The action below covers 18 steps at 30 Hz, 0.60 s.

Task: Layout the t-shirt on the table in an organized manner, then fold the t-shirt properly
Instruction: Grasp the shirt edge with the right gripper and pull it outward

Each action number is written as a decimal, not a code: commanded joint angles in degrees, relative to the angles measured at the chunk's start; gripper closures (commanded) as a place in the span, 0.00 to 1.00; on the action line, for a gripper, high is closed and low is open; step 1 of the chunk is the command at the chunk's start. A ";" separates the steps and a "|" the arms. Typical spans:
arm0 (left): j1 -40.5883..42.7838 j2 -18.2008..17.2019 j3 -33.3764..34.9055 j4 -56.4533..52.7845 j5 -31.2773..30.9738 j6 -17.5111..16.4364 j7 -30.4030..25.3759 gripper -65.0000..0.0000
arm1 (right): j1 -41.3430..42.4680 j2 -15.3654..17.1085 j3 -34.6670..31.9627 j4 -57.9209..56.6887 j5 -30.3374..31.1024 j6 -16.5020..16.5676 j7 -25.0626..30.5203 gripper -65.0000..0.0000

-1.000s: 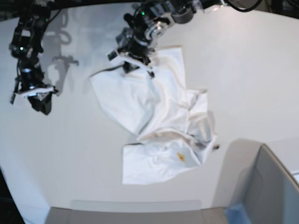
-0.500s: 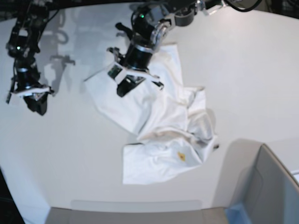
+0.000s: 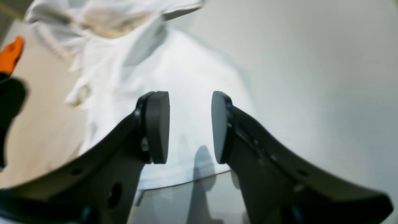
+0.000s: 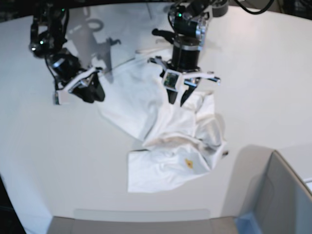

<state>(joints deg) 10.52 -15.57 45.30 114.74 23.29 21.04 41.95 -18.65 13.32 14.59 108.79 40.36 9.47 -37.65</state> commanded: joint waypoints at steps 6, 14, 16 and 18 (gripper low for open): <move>0.33 0.06 -0.24 1.09 1.02 0.55 -1.47 0.76 | -1.43 -1.32 -2.77 -2.02 -2.34 -3.54 1.30 0.65; 0.25 0.23 0.02 1.09 1.02 0.55 -1.47 0.76 | -0.91 -4.05 -3.56 -6.51 -6.56 -3.72 1.30 0.65; 0.25 0.32 0.02 1.09 1.02 0.55 -1.47 0.76 | 0.06 -4.05 -3.64 -7.83 -6.64 -3.72 1.30 0.65; 0.25 0.32 0.02 1.09 1.02 0.55 -1.47 0.76 | 0.85 -4.05 -3.64 -9.58 -6.64 -3.80 1.30 0.65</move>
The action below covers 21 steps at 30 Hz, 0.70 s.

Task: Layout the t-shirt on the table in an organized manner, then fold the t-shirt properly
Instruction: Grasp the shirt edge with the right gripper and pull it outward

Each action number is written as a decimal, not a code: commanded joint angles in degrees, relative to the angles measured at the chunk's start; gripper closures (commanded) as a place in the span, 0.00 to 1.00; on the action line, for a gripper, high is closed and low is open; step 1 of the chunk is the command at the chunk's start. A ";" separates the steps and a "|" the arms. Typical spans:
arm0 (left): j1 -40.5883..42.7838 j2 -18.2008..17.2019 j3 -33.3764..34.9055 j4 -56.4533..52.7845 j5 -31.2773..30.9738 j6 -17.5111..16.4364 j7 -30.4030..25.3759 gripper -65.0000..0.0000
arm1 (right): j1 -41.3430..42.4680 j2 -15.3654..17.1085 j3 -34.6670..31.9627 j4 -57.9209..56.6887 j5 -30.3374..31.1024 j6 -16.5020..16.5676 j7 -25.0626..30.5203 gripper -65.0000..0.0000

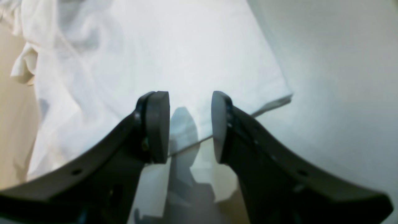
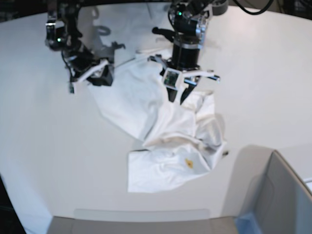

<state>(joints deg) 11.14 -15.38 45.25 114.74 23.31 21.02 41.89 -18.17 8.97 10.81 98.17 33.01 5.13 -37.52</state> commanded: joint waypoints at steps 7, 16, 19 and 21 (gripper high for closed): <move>-0.37 0.12 -0.02 1.09 1.00 0.65 -1.41 0.76 | 3.01 0.39 -0.65 -5.91 0.52 0.54 1.17 0.65; -0.45 0.12 -0.20 1.17 1.00 0.92 -1.41 0.76 | 6.88 1.09 -12.70 -8.63 -13.63 -2.97 -3.67 0.77; -0.45 0.12 -0.20 1.26 1.00 0.92 -1.41 0.76 | 8.99 1.09 -14.02 -8.81 -14.16 -4.47 -6.92 0.94; -0.45 0.12 -0.20 1.26 1.00 0.92 -1.41 0.76 | 9.95 1.09 -14.02 -8.54 -14.25 -4.64 -8.42 1.00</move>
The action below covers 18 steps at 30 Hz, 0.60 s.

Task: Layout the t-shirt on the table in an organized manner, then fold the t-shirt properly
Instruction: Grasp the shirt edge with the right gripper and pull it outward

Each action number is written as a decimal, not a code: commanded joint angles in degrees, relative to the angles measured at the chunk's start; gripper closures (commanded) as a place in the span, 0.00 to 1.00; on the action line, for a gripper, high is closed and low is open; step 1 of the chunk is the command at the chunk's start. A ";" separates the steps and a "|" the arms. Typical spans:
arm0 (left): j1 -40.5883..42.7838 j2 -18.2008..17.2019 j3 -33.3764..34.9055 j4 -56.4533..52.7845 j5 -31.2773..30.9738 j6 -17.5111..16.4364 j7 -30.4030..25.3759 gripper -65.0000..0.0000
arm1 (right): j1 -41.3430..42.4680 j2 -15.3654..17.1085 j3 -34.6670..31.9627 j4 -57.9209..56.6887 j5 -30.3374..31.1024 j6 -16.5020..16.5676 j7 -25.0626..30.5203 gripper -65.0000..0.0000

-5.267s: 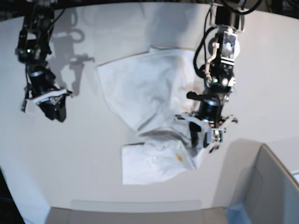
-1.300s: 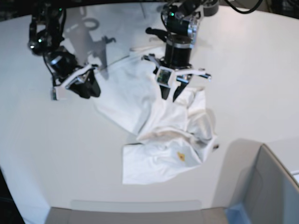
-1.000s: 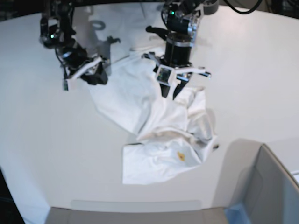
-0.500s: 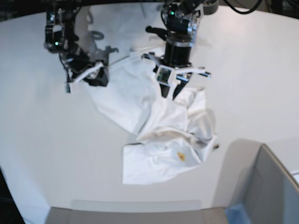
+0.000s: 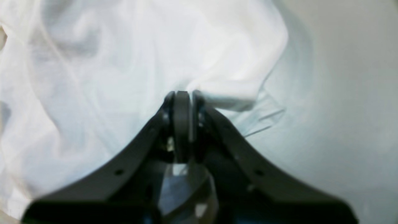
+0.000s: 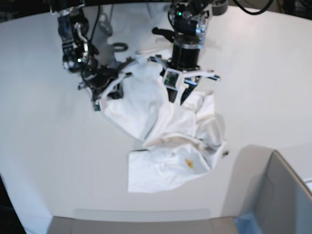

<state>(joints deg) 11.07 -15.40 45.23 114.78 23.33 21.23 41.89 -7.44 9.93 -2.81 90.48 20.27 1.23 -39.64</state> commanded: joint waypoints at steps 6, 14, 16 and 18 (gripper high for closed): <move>-0.30 0.15 -0.18 1.22 0.98 0.79 -1.41 0.76 | 0.89 0.48 -0.22 1.26 -1.68 -0.84 -11.75 1.00; -0.30 0.15 -0.18 1.31 0.98 0.79 -1.41 0.76 | 0.63 0.57 -0.05 7.50 -1.77 -0.84 -11.92 1.00; -0.30 0.15 -0.18 1.31 0.98 0.79 -1.41 0.76 | 0.63 0.57 1.27 9.61 -1.77 -0.84 -11.92 1.00; -0.30 0.15 -0.18 1.31 0.98 0.79 -1.41 0.76 | 0.63 0.57 3.29 11.72 -1.77 -0.84 -11.92 1.00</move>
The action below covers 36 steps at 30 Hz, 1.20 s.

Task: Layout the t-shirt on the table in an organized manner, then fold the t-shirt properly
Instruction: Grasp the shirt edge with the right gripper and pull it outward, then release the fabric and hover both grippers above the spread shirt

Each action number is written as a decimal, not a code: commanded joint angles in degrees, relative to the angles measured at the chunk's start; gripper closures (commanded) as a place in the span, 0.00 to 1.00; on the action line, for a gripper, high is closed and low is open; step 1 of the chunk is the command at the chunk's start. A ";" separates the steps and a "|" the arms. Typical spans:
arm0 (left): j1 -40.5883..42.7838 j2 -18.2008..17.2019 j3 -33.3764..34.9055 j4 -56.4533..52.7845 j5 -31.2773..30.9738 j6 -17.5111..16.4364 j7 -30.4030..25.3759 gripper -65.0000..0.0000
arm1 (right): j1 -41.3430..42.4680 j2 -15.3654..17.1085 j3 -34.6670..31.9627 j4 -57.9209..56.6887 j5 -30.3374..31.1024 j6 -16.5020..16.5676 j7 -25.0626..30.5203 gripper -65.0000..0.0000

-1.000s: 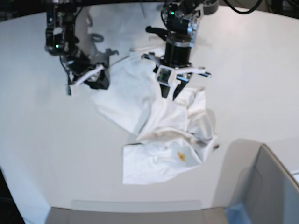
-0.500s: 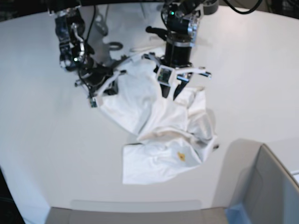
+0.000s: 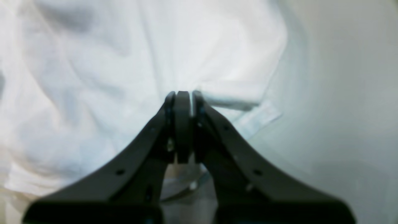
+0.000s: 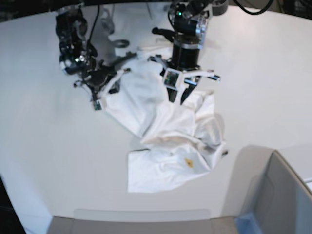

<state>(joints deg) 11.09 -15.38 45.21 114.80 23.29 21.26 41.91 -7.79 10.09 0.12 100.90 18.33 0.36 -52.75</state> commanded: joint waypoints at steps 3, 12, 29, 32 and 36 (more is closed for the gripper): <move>-0.32 0.12 -0.16 1.28 1.02 0.77 -1.43 0.76 | 1.24 0.42 3.26 4.46 0.18 0.03 1.19 1.00; -0.32 0.12 0.02 1.28 1.02 0.77 -1.43 0.76 | 3.97 3.41 9.15 11.58 0.18 0.30 1.19 1.00; -0.24 0.12 -0.07 1.37 1.02 0.77 -1.43 0.76 | 20.06 13.34 23.84 -1.43 0.18 0.39 1.19 1.00; -0.24 0.21 -0.16 1.37 1.02 0.77 -1.43 0.76 | 21.46 13.61 24.01 -5.91 0.18 0.39 1.19 1.00; -0.24 0.21 -0.16 1.37 1.02 0.77 -1.43 0.76 | 21.73 13.08 24.01 -6.97 0.18 0.39 1.19 1.00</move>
<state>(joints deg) 11.14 -15.38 45.21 114.91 23.33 21.43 41.91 12.27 22.06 23.77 92.95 18.24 0.60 -52.97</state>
